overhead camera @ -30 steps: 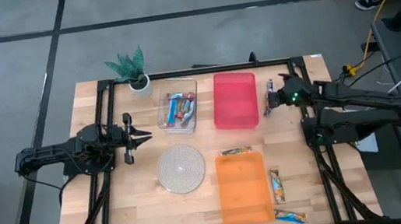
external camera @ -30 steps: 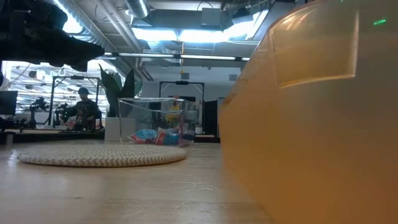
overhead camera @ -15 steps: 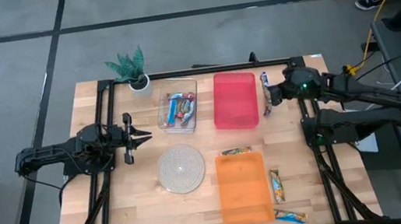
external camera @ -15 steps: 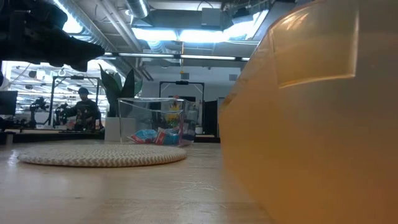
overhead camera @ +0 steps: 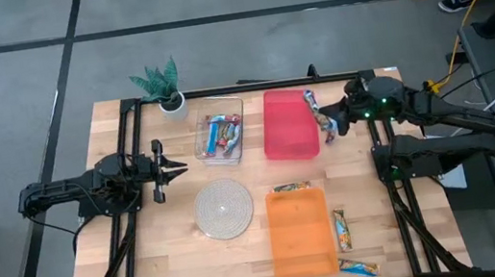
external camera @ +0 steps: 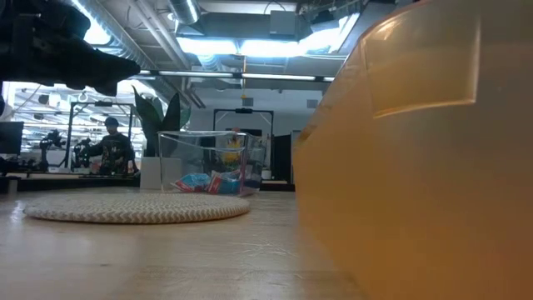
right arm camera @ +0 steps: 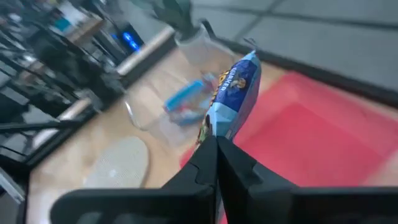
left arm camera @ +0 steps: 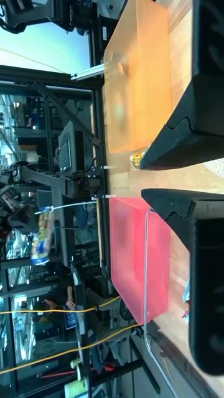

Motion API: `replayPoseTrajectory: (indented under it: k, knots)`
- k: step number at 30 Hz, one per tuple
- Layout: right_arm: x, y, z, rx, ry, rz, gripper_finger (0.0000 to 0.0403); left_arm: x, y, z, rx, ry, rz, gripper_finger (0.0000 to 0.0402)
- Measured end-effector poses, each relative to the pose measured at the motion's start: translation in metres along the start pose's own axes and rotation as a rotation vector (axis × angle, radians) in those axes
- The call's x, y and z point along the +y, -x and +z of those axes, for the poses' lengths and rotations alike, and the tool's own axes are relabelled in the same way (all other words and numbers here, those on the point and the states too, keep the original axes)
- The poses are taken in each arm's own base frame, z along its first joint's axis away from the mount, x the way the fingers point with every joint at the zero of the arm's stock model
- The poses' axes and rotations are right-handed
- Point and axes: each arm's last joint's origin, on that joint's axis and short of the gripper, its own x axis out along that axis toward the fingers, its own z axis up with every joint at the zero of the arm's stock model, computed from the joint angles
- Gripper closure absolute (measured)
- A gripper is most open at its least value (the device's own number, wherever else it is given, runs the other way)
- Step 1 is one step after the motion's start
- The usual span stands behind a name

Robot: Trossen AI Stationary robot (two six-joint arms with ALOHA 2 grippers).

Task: Pick and place Granola Bars by type
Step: Put the blue granola bar into the red bin

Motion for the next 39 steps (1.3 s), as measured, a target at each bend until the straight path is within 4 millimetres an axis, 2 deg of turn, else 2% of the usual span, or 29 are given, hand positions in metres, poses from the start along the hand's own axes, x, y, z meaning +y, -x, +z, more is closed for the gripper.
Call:
replayPoseTrajectory:
  k: [5, 9, 13, 22, 26, 31, 39]
  knots:
    - [0.005, -0.002, 0.010, -0.095, 0.026, 0.056, 0.0396, 0.000, 0.000, 0.000, 0.000, 0.000, 0.000, 0.0347]
    - [0.006, -0.011, 0.013, -0.107, 0.042, 0.055, 0.0393, 0.000, 0.000, 0.000, 0.000, 0.000, 0.000, 0.0347]
    - [0.005, -0.024, 0.021, -0.050, 0.073, 0.005, 0.0397, 0.000, 0.000, 0.000, 0.000, 0.000, 0.000, 0.0347]
    - [0.000, -0.040, 0.065, 0.089, 0.196, -0.166, 0.0394, 0.000, 0.000, 0.000, 0.000, 0.000, 0.000, 0.0347]
    - [-0.008, -0.051, 0.075, 0.166, 0.222, -0.228, 0.0393, 0.000, 0.000, 0.000, 0.000, 0.000, 0.000, 0.0347]
    - [-0.023, -0.076, 0.072, 0.260, 0.226, -0.280, 0.0392, 0.000, 0.000, 0.000, 0.000, 0.000, 0.000, 0.0347]
    - [-0.038, -0.117, 0.055, 0.418, 0.255, -0.306, 0.0392, 0.000, 0.000, 0.000, 0.000, 0.000, 0.000, 0.0347]
